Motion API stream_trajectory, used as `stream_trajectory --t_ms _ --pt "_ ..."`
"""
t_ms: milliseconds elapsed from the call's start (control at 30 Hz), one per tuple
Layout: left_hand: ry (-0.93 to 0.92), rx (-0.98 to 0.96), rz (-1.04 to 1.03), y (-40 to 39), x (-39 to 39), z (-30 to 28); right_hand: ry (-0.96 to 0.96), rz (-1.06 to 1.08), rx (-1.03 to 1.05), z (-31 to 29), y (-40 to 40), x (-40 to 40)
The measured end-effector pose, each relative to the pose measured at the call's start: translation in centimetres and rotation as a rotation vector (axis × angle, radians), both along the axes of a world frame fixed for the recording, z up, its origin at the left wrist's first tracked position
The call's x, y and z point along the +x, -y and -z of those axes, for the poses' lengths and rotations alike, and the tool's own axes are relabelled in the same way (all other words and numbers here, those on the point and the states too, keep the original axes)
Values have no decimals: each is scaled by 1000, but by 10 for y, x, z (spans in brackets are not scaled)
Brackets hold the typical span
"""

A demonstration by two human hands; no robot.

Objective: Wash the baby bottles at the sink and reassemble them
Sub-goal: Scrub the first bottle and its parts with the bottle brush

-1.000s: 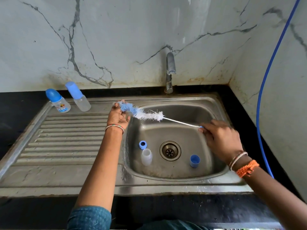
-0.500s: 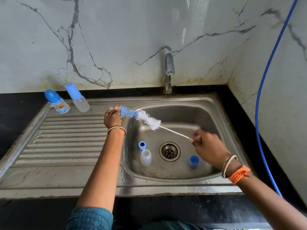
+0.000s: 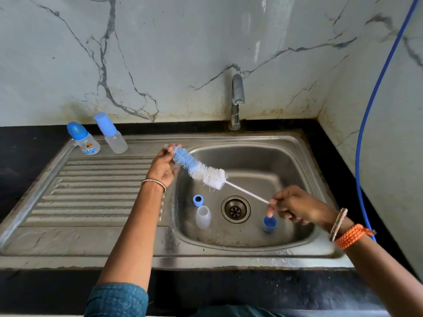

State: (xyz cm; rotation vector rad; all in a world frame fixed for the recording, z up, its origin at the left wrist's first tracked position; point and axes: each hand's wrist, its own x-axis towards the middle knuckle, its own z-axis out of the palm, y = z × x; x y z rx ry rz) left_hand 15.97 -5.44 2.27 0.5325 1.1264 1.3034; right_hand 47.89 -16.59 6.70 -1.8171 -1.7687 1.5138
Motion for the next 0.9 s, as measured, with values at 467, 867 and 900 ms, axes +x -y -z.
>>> stream_trajectory --t_ms 467,867,900 --pt "-43 -242 -37 -6 14 -3 288 295 706 28 1 -11" --pt "115 -125 -280 -14 27 17 -208 206 -356 25 -18 31" --pt "127 -146 -295 -18 21 17 -146 234 -257 26 -17 41"
